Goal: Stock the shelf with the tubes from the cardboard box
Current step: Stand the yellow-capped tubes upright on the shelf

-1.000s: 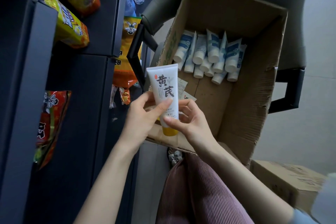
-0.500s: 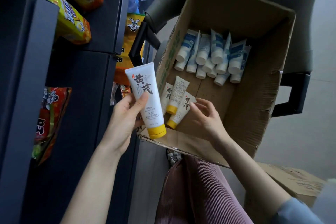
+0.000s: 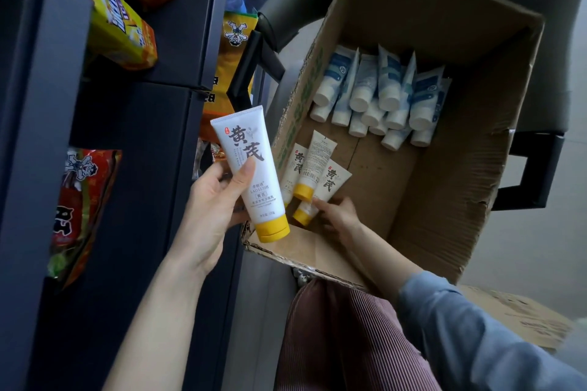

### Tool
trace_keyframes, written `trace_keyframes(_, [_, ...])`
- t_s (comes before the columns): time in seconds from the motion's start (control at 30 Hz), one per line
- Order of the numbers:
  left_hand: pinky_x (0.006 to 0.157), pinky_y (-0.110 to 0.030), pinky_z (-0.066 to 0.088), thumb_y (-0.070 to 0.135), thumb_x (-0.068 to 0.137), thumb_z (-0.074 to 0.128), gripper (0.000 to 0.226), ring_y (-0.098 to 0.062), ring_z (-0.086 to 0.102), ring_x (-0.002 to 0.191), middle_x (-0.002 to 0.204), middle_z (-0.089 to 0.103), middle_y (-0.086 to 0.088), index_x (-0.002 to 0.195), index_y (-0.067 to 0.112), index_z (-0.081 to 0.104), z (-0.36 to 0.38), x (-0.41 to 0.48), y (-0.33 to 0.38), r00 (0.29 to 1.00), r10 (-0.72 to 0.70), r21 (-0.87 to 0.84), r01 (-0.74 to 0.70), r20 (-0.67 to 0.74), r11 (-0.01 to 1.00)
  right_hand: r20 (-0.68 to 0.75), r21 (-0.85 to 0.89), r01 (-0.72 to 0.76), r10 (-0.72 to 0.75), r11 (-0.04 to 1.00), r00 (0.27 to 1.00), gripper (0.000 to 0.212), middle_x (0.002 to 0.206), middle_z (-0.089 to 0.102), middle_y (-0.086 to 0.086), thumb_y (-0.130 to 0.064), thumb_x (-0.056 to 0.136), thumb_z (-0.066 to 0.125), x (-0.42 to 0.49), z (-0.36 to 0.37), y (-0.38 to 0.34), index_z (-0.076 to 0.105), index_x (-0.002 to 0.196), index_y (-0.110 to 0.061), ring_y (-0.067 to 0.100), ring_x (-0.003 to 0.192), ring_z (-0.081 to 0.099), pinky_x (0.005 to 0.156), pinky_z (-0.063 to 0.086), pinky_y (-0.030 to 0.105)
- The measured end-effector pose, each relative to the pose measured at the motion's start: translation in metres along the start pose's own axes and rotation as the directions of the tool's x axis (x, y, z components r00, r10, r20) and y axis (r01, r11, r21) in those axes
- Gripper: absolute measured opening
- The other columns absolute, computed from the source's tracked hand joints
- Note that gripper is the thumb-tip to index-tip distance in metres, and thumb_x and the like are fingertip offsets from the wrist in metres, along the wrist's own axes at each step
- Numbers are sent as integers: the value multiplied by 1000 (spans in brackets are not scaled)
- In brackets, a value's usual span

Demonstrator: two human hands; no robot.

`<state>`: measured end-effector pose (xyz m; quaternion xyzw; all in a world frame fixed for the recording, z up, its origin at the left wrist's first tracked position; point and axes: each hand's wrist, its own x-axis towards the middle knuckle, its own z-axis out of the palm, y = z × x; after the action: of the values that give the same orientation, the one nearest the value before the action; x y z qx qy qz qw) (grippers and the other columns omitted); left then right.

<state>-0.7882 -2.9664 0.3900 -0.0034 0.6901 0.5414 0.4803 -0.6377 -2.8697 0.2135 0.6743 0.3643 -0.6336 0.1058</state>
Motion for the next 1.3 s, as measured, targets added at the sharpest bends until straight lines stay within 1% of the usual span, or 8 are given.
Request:
trace_keyframes(0.13, [60,-24,55,40,77,61,41,-11,71,88,99,74,4,114,22,61,-5,2,2,1000,-5,-27,5,-10,1000,-60,144,25,-16,989,998,56,120,58,11,-17,81,73,5,14,-8,39,124,-9,21,96,55,76,45,35])
trace_keyframes(0.37, [60,-24,55,40,77,60,42,-13,71,89,102,73,1,115,21,61,-9,-2,-1,999,-23,-49,21,-28,999,-127,145,140,-122,979,984,57,124,59,11,-12,79,73,12,29,-20,41,126,-11,29,113,57,97,47,46])
trace_keyframes(0.53, [60,-24,55,39,77,60,42,-14,71,89,102,74,0,113,19,62,-14,-6,-1,999,-20,-51,18,-40,999,-164,59,174,-162,983,973,38,120,60,13,-16,84,67,14,32,-21,42,113,-13,31,110,59,92,49,43])
trace_keyframes(0.73, [62,-25,56,37,75,63,43,-14,71,91,101,74,0,114,18,61,-20,-19,0,999,6,-40,-7,-33,999,-109,131,162,-148,978,983,51,125,59,13,-9,88,62,7,18,-18,36,132,-9,31,109,61,92,50,53])
trace_keyframes(0.87, [60,-23,55,33,73,65,43,-12,71,90,100,74,3,113,18,60,-23,-34,-2,999,20,-35,-21,-33,999,-64,167,195,-186,966,980,42,109,63,6,-8,88,63,-16,-4,-11,40,123,-15,21,85,66,73,57,46])
trace_keyframes(1.0, [60,-22,55,31,71,65,43,-12,71,89,100,74,2,112,20,60,-25,-54,-2,1000,28,-38,-28,-9,999,-70,54,454,-450,890,890,37,107,62,4,-9,85,67,-55,-26,-8,44,112,-21,24,99,63,85,54,49])
trace_keyframes(1.2, [59,-21,55,28,73,65,36,-9,71,84,94,75,3,107,18,61,-23,-98,9,990,131,-39,-133,-50,990,106,93,684,-690,724,716,33,104,66,5,-12,85,68,-143,-45,-24,51,106,-32,11,88,68,69,55,25])
trace_keyframes(1.3, [59,-20,55,23,76,66,27,-6,71,81,90,75,8,103,20,60,-25,-124,21,971,216,-11,-218,-99,976,185,132,721,-732,680,656,32,103,66,7,-8,84,67,-189,-52,-38,53,107,-26,11,86,69,69,58,27])
